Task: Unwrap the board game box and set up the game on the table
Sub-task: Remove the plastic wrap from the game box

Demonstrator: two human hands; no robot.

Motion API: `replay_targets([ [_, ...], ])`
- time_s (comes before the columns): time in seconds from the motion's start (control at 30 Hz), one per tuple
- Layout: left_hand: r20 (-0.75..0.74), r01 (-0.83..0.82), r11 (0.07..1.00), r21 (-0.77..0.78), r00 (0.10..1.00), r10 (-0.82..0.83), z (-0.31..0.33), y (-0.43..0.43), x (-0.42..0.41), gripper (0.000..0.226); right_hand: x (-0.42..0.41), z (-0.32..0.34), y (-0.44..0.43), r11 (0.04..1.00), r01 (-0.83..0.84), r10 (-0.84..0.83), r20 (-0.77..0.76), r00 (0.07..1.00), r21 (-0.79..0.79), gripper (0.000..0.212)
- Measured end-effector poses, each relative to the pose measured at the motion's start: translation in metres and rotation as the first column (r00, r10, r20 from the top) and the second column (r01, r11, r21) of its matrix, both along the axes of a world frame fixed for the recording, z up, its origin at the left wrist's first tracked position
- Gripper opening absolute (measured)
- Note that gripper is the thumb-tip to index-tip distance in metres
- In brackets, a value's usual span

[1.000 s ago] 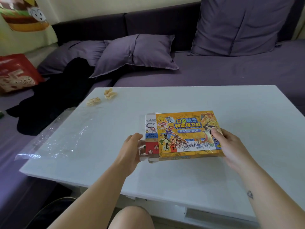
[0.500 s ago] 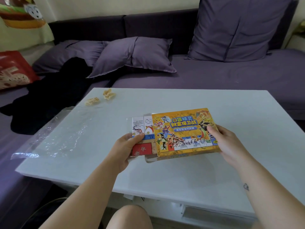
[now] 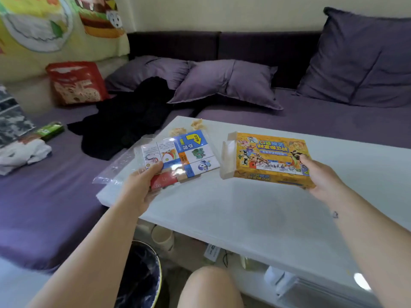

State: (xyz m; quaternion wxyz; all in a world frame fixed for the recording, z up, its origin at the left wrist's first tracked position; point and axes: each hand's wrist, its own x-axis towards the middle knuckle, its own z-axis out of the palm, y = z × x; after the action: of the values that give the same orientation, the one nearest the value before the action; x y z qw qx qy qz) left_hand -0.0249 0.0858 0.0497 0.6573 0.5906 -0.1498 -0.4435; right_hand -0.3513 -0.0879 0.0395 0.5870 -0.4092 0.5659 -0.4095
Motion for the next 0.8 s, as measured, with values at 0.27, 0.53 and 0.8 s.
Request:
replay_targets([
  [0.27,-0.041,-0.305,0.949,-0.074,0.952,0.303,0.023,0.042,0.062,0.021,0.122,-0.011,0.029,0.987,-0.045,0.04,0.036,0.999,0.154,0.016],
  [0.53,0.011,-0.343,0.933,-0.112,0.938,0.346,0.043,0.051,0.104,0.015,0.254,0.015,0.035,0.942,-0.328,0.319,0.102,0.942,0.075,0.033],
  [0.8,0.014,-0.23,0.972,-0.056,0.973,0.231,0.01,0.031,0.092,0.031,0.226,0.001,0.03,0.929,-0.365,0.358,-0.106,0.928,-0.055,0.024],
])
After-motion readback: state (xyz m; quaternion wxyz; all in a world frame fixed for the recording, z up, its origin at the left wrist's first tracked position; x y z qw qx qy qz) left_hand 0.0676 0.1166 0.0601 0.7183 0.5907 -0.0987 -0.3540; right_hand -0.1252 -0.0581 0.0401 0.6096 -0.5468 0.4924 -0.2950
